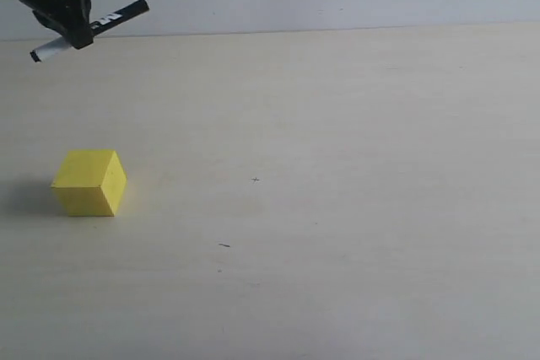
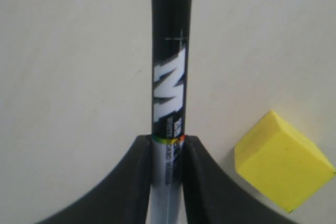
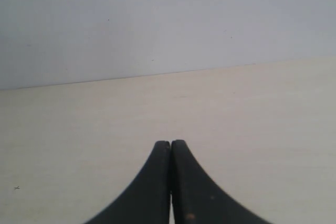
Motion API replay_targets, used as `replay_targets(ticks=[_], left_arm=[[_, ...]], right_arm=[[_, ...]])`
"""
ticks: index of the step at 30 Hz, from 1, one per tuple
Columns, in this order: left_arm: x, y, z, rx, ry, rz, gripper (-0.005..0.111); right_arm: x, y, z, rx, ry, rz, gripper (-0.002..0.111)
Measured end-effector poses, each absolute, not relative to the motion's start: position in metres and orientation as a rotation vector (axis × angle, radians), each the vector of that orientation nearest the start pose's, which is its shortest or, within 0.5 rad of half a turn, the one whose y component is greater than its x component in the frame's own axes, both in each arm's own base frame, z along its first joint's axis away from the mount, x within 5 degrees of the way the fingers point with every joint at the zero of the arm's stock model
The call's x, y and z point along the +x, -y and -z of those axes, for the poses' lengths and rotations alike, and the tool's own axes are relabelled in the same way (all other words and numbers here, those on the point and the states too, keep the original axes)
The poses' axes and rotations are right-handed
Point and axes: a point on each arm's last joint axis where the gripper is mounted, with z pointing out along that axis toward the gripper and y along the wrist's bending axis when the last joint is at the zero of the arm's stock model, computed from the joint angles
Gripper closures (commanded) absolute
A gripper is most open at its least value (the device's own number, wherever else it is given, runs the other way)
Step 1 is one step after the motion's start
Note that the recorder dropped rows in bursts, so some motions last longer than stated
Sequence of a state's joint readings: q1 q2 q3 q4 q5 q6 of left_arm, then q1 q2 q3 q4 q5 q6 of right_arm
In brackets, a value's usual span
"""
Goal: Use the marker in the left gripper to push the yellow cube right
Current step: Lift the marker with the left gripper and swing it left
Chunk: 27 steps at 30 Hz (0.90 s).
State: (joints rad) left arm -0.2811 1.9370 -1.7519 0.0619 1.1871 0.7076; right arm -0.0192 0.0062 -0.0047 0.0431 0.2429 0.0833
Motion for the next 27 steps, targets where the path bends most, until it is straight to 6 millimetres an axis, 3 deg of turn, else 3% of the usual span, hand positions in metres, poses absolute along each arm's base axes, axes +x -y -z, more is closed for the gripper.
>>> replay_targets(ticks=[9, 18, 24, 27], left_arm=[[0.408, 0.066, -0.272, 1.436, -2.562, -0.210, 0.107], [0.414, 0.066, -0.255, 1.407, -2.608, -0.196, 0.107], [0.408, 0.070, -0.267, 1.421, -2.589, -0.192, 0.107], [0.404, 0.060, -0.273, 1.382, -2.595, -0.171, 0.107]], right_arm=[[0.056, 0.000, -0.192, 0.117, -1.725, -0.087, 0.108], [0.056, 0.000, -0.192, 0.117, -1.725, -0.087, 0.108], [0.056, 0.000, -0.192, 0.117, -1.725, -0.087, 0.108], [0.056, 0.000, -0.192, 0.117, -1.725, -0.087, 0.108]])
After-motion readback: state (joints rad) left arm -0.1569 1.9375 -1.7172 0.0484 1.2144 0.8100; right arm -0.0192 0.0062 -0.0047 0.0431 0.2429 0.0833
